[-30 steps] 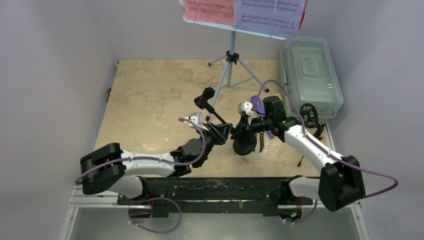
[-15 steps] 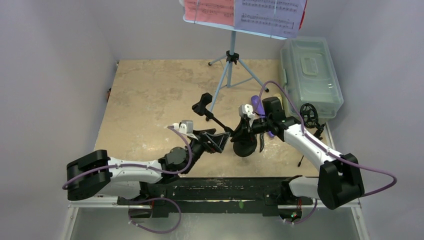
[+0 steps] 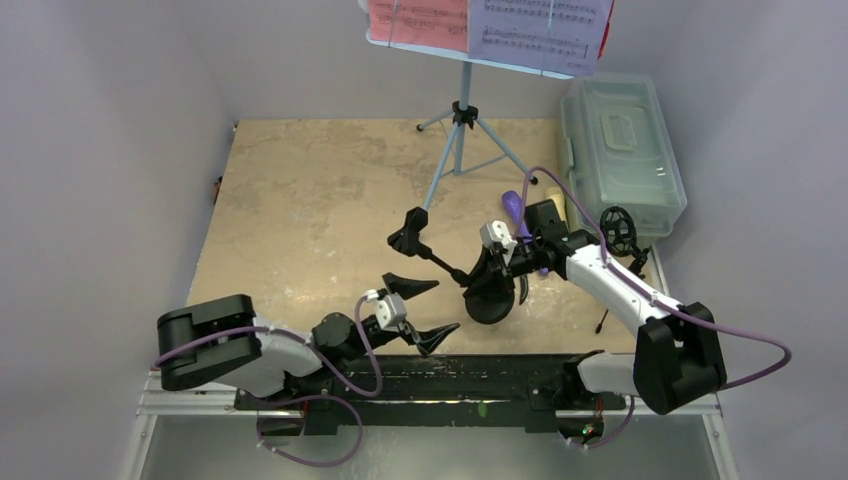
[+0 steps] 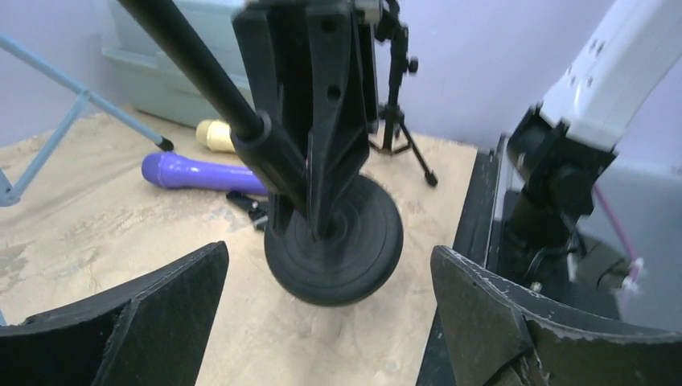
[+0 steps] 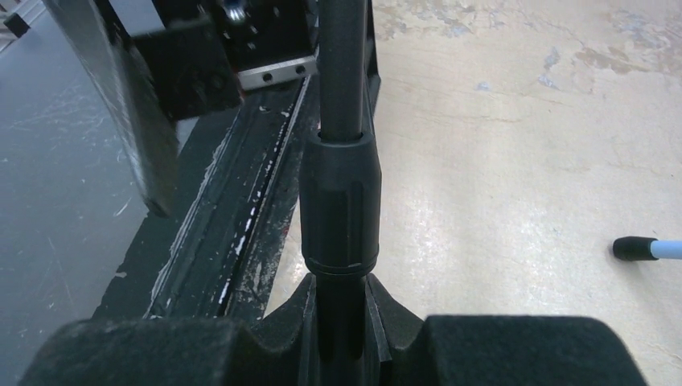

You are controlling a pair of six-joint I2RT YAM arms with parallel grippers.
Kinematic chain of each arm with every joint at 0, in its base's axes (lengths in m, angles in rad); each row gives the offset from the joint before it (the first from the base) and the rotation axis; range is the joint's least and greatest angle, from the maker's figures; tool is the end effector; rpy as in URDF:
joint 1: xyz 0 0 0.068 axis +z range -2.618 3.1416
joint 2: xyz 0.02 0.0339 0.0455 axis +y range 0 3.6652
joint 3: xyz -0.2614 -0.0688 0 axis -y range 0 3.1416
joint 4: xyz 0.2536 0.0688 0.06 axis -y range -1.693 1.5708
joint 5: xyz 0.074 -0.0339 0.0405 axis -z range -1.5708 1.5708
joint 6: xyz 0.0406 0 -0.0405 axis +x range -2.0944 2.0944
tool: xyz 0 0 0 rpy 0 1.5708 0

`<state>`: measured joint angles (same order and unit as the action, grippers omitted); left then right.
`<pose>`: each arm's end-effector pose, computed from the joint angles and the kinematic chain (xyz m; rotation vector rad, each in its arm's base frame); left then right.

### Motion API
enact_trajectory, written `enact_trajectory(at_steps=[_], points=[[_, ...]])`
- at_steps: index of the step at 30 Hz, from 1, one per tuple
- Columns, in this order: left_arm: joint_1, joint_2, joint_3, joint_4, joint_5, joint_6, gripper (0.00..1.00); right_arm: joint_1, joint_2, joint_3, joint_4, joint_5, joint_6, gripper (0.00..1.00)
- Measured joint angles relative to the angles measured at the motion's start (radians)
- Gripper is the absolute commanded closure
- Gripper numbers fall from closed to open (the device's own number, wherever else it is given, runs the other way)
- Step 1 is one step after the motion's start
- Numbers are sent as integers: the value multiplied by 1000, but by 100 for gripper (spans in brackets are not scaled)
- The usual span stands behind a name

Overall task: Pack up the instrument practice props
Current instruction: Unscrew the knob on the microphone stand.

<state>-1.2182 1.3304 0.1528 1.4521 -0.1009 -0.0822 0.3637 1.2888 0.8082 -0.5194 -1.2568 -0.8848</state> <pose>0.0800 -0.2055 0.1871 0.6593 1.2028 -1.0390 0.2168 0.1238 0.2277 -1.5119 1.3708 1.2506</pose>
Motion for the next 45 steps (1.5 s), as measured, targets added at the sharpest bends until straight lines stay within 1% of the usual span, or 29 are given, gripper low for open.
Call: enact_trajectory(at_steps=[3, 7, 10, 14, 18, 20, 21, 22, 27, 35, 45], points=[[19, 86, 1, 29, 40, 43, 14, 0, 0, 0, -19, -14, -28, 100], [51, 172, 27, 29, 86, 50, 21, 0, 0, 0, -41, -19, -60, 100], [66, 194, 60, 30, 109, 45, 23, 0, 0, 0, -53, -19, -79, 100], [85, 194, 89, 44, 132, 37, 32, 0, 0, 0, -64, -19, -98, 100], [101, 194, 110, 45, 151, 13, 50, 0, 0, 0, -70, -19, -113, 100], [106, 194, 122, 44, 158, 2, 62, 0, 0, 0, -73, -19, -118, 100], [106, 194, 131, 45, 161, -9, 67, 0, 0, 0, -74, -19, -120, 100], [106, 194, 140, 44, 166, -14, 68, 0, 0, 0, -75, -19, -122, 100], [113, 195, 154, 42, 161, -39, 69, 0, 0, 2, -87, -34, -127, 100], [112, 195, 168, 43, 158, -66, 61, 0, 0, 2, -90, -40, -128, 100], [112, 195, 177, 43, 149, -87, 62, 0, 0, 2, -90, -39, -128, 100]])
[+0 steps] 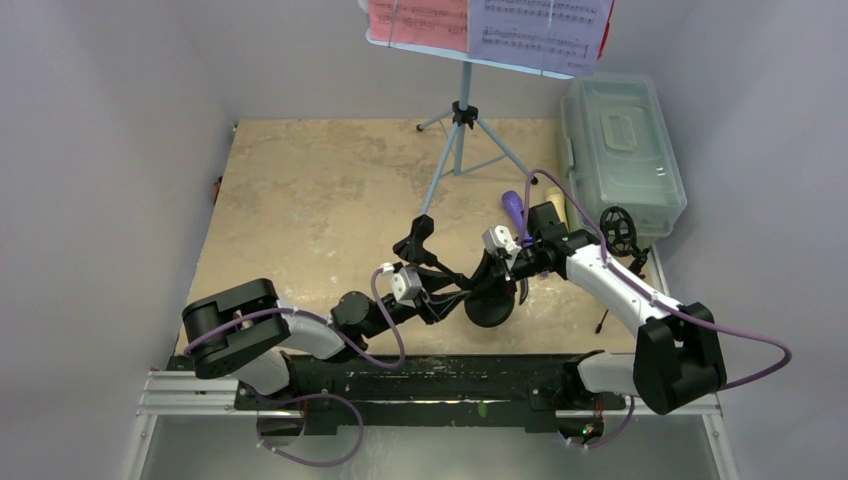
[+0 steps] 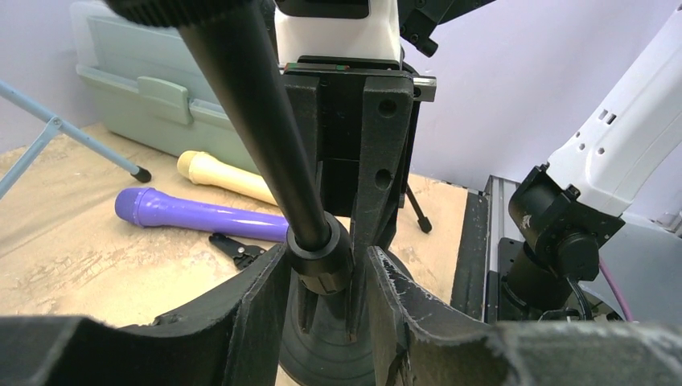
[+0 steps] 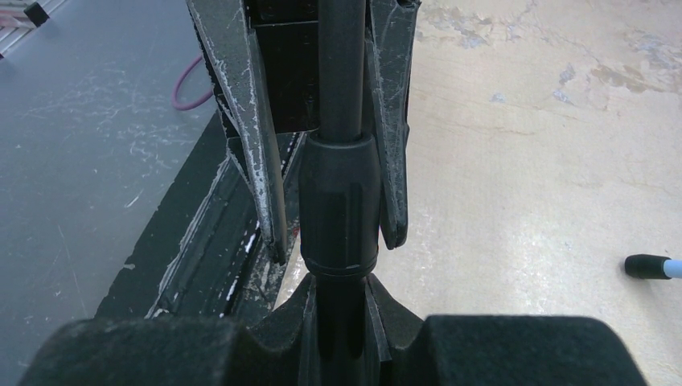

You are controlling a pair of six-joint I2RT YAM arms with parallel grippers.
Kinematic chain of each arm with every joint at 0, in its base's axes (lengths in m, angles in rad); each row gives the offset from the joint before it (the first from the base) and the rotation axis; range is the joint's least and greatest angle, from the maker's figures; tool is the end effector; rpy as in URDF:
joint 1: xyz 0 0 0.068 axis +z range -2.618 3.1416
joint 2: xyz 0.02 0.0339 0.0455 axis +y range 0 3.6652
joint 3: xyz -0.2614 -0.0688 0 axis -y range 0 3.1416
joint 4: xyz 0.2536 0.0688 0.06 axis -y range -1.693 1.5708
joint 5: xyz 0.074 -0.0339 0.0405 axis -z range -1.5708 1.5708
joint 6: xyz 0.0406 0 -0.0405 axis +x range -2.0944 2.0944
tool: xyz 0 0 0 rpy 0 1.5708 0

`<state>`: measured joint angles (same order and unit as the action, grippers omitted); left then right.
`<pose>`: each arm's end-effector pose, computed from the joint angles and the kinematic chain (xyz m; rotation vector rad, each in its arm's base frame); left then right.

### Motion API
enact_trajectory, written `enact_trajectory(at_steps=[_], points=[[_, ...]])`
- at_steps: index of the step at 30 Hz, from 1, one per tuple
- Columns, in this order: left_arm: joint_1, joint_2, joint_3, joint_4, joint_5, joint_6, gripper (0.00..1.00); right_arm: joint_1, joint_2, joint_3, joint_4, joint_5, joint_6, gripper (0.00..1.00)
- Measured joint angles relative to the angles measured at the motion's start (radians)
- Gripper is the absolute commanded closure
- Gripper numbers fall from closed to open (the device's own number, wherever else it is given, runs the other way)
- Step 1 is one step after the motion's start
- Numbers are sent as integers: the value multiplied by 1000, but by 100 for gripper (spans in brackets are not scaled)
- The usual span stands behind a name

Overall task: Pack up the instrument practice props
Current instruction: Unscrew the knob on the microphone stand.

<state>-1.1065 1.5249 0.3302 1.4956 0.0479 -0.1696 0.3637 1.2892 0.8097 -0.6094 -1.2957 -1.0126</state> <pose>0.1175 -0.2390 0.1947 0.6504 1.1879 -1.1204 0.2099 0.1217 0.2255 -1.5492 1.3017 1.2712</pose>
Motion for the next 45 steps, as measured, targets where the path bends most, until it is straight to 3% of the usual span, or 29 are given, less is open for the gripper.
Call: enact_trajectory(at_steps=[11, 14, 16, 17, 24, 31, 34, 39, 45], points=[[0, 0, 7, 0, -30, -26, 68, 0, 0, 0, 0, 0, 0, 100], [0, 0, 10, -1, -31, -38, 81, 0, 0, 0, 1, 0, 0, 100], [0, 1, 12, -1, -33, -51, 98, 0, 0, 0, 2, 0, -3, 100], [0, 2, 12, -1, -34, -56, 100, 0, 0, 1, 3, 0, -3, 100], [-2, 14, 16, -1, -92, -137, 100, 0, 0, 2, 40, 35, 46, 100], [-30, 46, 44, -24, -369, -405, 100, 2, 0, -2, 202, 149, 286, 100], [-47, 39, 93, -132, -512, -540, 100, 2, 0, -13, 293, 209, 401, 100], [-72, -11, 245, -508, -727, -727, 100, -8, -1, -27, 391, 299, 515, 100], [-81, -48, 394, -893, -855, -930, 100, -6, -1, -30, 454, 348, 570, 100]])
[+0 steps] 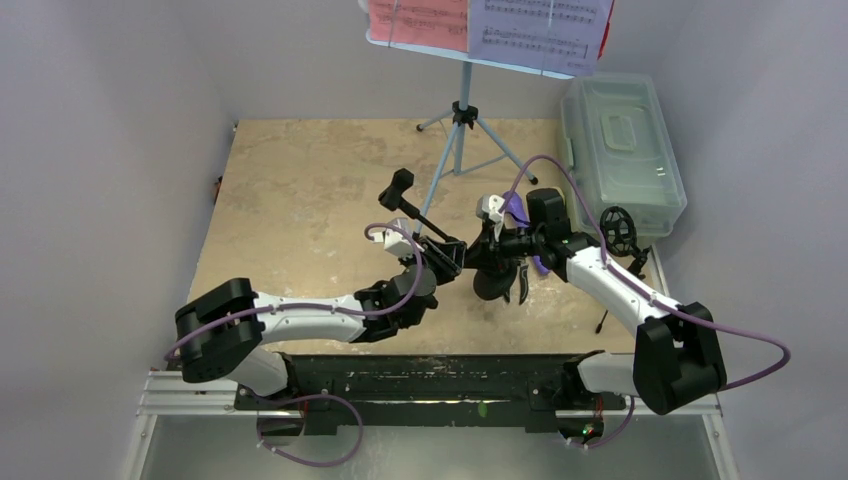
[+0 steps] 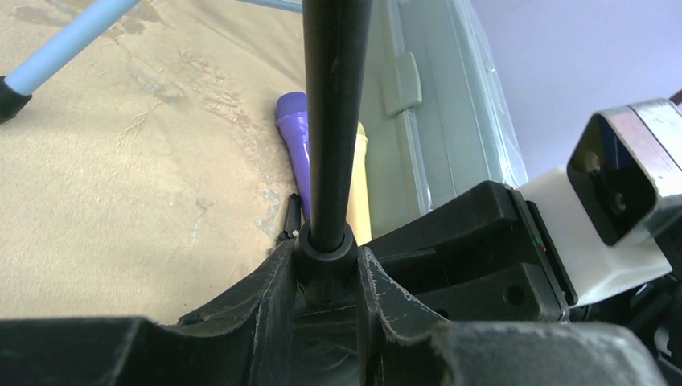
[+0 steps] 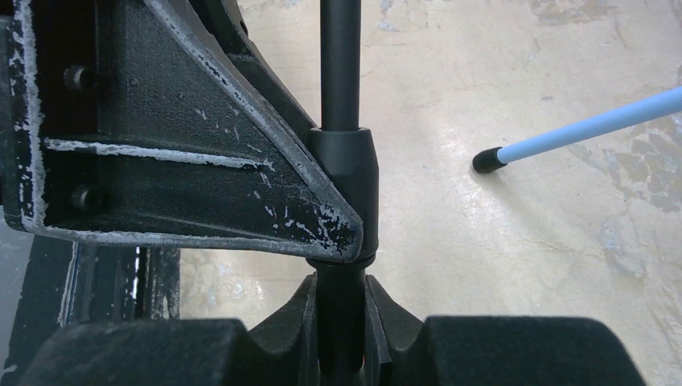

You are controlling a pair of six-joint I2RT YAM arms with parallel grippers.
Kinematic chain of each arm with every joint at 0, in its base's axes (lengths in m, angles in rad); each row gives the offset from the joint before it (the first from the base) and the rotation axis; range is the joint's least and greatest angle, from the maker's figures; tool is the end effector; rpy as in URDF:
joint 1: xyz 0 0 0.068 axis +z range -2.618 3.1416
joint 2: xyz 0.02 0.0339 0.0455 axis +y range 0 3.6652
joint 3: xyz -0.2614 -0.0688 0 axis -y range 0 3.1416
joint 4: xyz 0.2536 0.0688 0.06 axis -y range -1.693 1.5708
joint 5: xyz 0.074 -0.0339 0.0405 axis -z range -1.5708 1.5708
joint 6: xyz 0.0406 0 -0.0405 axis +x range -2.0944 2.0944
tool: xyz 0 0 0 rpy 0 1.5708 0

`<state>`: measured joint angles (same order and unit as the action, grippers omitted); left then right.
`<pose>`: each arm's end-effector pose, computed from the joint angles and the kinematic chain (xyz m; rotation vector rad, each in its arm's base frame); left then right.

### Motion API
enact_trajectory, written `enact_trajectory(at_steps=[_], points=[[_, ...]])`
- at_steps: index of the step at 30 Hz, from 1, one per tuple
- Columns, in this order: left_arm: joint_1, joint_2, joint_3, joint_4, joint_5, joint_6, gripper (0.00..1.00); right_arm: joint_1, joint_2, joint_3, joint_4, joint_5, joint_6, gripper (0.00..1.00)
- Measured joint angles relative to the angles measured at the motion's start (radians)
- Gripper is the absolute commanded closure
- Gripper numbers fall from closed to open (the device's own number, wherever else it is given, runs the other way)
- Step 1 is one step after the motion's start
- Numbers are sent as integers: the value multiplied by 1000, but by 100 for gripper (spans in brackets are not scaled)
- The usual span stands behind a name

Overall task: Pack up the instrument practice props
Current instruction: Unscrew the knob on the microphone stand.

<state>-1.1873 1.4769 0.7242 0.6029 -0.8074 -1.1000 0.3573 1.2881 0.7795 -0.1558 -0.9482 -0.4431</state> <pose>0.1479 -0.2881 0.2289 -0.5409 1.6969 -1.0133 0.2458 0.1270 0.2332 -1.2501 1.6614 0.9920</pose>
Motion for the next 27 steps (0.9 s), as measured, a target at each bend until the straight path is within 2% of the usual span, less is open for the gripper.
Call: enact_trajectory(at_steps=[2, 3, 7, 11, 13, 15, 18, 22, 27], points=[[0, -3, 17, -48, -17, -38, 100, 2, 0, 0, 11, 7, 8, 100], [0, -4, 18, -58, -20, -51, 96, 3, 0, 0, 13, 9, 10, 100], [-3, -11, 14, -60, -23, -56, 54, 3, 0, 0, 11, 2, 8, 100], [-15, -48, -11, -8, -3, -16, 30, 2, 0, 0, -11, -38, -23, 100], [-21, -85, -42, 40, 14, 24, 21, 3, 0, 0, -19, -63, -40, 100], [-24, -121, -76, 84, 29, 67, 15, 3, 0, 0, -34, -81, -59, 100], [-24, -168, -139, 159, 77, 161, 14, 3, 0, 0, -69, -110, -93, 100], [-24, -223, -306, 351, 248, 391, 7, 3, 0, 2, -128, -146, -160, 100], [-24, -229, -477, 568, 422, 598, 1, 3, 0, 8, -204, -198, -253, 100]])
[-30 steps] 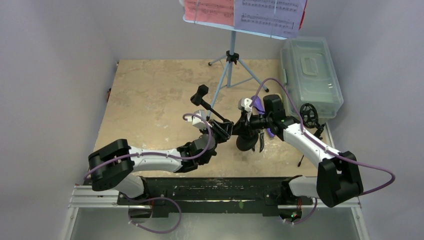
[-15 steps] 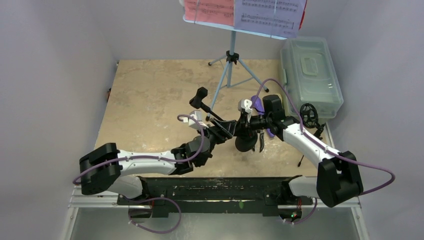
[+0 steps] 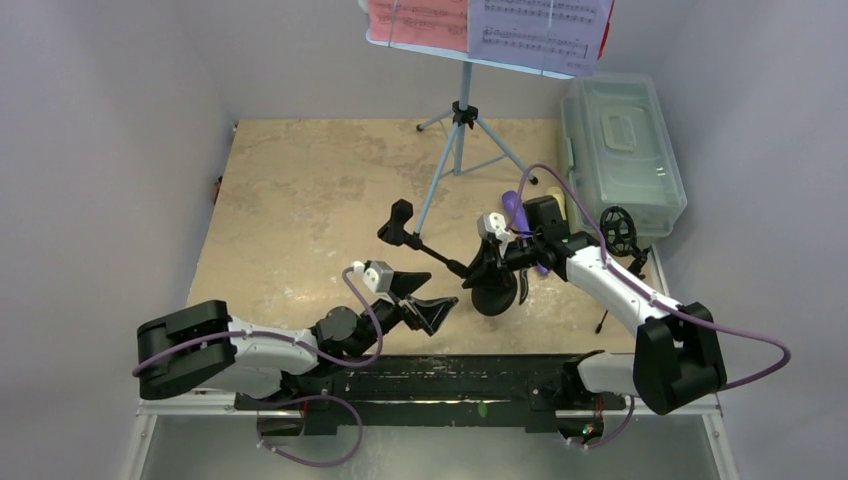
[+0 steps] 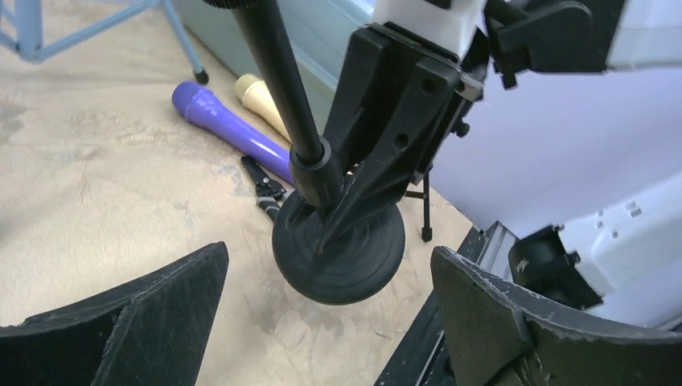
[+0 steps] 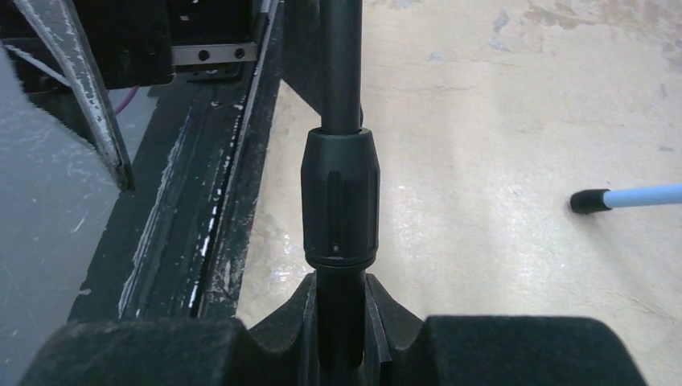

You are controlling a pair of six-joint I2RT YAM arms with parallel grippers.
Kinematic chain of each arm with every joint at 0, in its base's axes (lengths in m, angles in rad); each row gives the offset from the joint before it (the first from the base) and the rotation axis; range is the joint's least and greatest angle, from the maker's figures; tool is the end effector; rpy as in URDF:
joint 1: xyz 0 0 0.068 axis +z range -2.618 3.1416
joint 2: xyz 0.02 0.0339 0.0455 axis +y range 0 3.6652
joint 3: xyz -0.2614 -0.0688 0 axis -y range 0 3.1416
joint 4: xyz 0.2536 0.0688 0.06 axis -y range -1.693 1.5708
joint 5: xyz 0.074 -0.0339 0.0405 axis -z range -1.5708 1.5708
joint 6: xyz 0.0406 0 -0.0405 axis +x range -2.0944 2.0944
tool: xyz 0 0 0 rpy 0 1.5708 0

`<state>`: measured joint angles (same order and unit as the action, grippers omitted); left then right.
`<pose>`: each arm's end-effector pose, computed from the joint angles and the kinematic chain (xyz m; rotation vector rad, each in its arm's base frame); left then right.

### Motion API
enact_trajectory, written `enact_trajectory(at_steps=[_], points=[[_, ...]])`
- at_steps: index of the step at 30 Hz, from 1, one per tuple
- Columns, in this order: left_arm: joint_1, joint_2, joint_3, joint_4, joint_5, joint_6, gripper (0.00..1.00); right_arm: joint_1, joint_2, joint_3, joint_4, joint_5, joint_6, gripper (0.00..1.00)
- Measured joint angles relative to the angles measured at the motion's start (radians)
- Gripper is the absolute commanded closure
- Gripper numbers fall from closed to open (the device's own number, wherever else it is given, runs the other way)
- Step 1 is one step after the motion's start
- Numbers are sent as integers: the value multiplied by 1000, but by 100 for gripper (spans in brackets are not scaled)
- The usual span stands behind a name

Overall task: Pack up the instrument practice props
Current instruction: Unscrew the knob on the microphone stand.

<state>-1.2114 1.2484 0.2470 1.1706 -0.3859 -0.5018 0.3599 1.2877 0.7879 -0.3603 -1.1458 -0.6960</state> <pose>0.0968 -0.2141 0.1990 0.1923 1.5032 -1.1334 0.2280 0.1253 0.2268 -1.4340 1.5000 1.1583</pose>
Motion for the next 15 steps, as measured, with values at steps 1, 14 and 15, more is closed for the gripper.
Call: enact_trajectory(at_steps=[1, 14, 15], points=[[0, 8, -25, 50, 26, 39, 0, 0, 0, 2, -15, -8, -17, 100], [6, 222, -70, 291, 196, 293, 3, 0, 0, 5, -102, -93, -141, 100], [10, 222, -61, 296, 205, 304, 4, 0, 0, 5, -104, -98, -146, 100]])
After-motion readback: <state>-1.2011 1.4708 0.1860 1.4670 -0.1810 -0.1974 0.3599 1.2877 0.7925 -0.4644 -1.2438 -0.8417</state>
